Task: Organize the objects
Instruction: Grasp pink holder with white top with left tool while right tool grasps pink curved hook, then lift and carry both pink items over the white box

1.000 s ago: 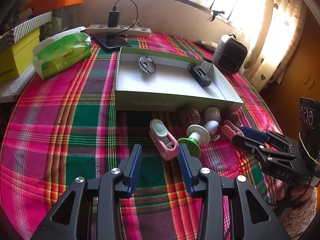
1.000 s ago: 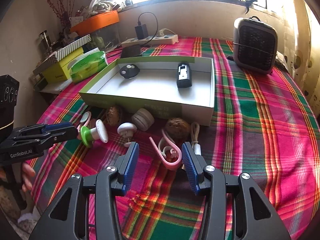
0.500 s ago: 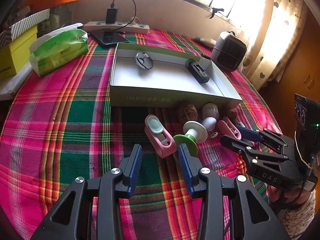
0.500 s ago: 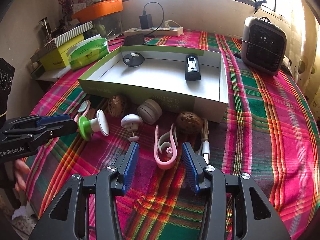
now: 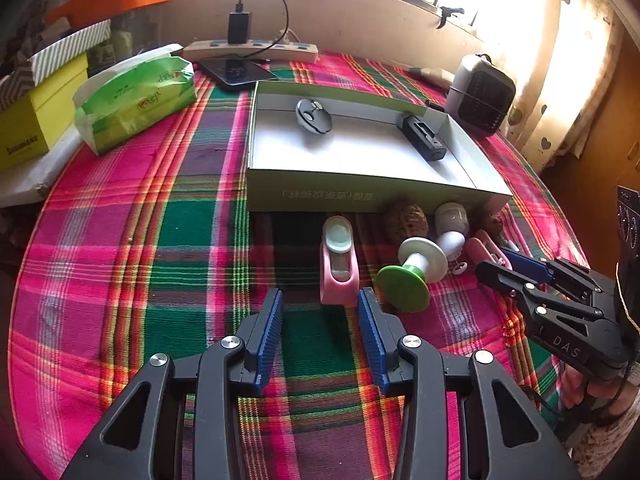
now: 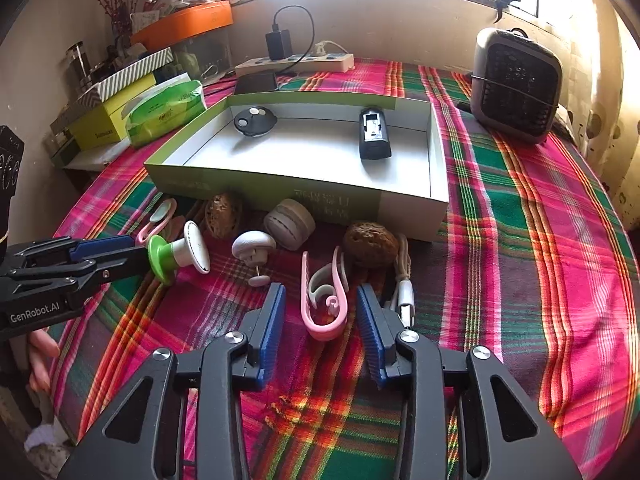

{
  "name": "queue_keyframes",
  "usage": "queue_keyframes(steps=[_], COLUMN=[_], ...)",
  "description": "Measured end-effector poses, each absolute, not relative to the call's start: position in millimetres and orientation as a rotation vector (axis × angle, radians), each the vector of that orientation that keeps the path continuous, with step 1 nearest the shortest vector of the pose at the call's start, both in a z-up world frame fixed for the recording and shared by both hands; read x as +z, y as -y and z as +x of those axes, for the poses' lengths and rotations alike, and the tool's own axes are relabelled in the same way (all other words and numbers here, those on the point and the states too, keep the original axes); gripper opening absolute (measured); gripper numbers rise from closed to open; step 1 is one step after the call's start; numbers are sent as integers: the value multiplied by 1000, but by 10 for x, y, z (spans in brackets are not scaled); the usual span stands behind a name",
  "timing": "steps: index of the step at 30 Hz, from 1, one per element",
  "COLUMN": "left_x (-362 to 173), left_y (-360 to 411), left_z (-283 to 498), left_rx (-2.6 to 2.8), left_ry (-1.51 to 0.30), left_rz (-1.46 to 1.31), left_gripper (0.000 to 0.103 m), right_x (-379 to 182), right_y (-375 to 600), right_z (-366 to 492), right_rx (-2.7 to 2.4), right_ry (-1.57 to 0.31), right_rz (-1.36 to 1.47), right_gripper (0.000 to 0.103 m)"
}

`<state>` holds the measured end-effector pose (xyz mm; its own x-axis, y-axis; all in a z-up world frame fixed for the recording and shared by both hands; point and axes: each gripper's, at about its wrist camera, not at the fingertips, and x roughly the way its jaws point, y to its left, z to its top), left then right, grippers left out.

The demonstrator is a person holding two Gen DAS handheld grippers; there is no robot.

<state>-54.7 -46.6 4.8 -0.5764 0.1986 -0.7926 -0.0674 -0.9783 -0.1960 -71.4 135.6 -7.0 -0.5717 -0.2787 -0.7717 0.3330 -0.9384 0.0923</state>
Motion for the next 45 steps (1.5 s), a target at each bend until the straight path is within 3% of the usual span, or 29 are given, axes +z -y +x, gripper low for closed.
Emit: queue_keyframes(steps=[6,28,37,45], left_x=[71,30,27,27], left_y=[506,322,365,403], left_z=[-585,-815,-808,-813], left_rx=[2668,2644,2681,2690], left_ry=[192,62,60,83], left_rz=[-1352,-1347,-1348,-1348], left_gripper=[37,36,22,16], right_x=[-69,-71,-72,-72], right_y=[-1370,-1342,-1346,-1359], right_z=[-698,-707,-690,-690], right_rx=[-2524,-2543,-2552,-2557], right_ry=[-75,-52,-54,-45], right_rz=[1223,1245,1240,1235], right_gripper=[25,25,25,25])
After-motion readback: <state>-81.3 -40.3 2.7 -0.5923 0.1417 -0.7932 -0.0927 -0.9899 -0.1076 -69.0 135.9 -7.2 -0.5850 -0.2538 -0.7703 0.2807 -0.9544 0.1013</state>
